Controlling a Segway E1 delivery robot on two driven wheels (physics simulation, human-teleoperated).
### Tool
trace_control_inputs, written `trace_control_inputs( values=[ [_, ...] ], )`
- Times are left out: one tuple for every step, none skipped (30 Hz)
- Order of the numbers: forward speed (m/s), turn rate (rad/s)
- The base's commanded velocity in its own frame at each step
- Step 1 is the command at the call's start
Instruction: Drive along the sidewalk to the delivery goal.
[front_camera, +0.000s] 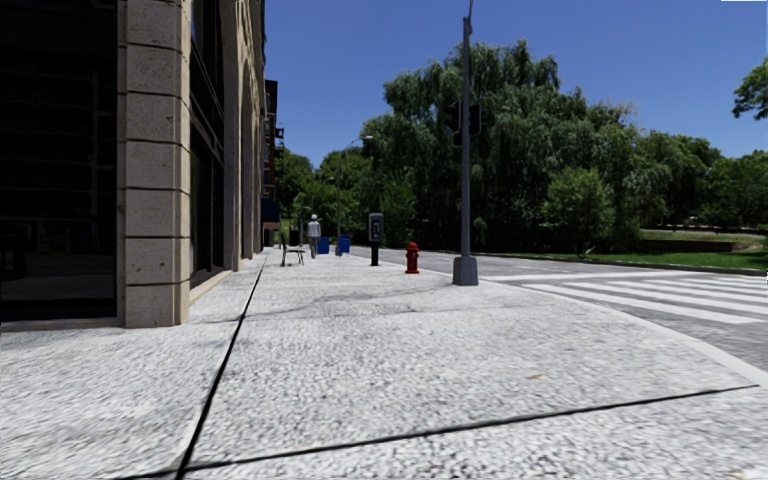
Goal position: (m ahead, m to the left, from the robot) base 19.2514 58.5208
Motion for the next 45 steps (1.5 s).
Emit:
trace_control_inputs(
  values=[
    [2.0,0.0],
    [2.0,0.0],
    [2.0,0.0],
    [2.0,0.0],
    [2.0,0.0],
    [2.0,0.0],
    [2.0,0.0],
    [2.0,0.0],
    [2.0,0.0],
    [2.0,0.0],
    [2.0,0.0],
    [2.0,0.0],
    [2.0,0.0],
    [2.0,0.0],
    [2.0,0.0],
    [2.0,0.0],
    [2.0,0.0],
    [2.0,0.0],
    [2.0,0.0],
    [2.0,0.0],
    [2.0,0.0],
    [2.0,0.0],
    [2.0,0.0],
    [2.0,0.0],
    [2.0,0.0],
    [2.0,0.0],
    [2.0,0.0],
    [2.0,0.0],
    [2.0,0.0],
    [2.0,0.0],
    [2.0,0.0],
    [2.0,0.0],
    [2.0,0.0],
    [2.0,0.0],
    [2.0,0.0],
    [2.0,0.0],
    [2.0,0.0],
    [2.0,0.0],
    [2.0,0.0],
    [2.0,0.0],
    [2.0,0.07],
    [2.0,0.16],
    [2.0,0.23],
    [2.0,0.23],
    [2.0,0.25]
  ],
)
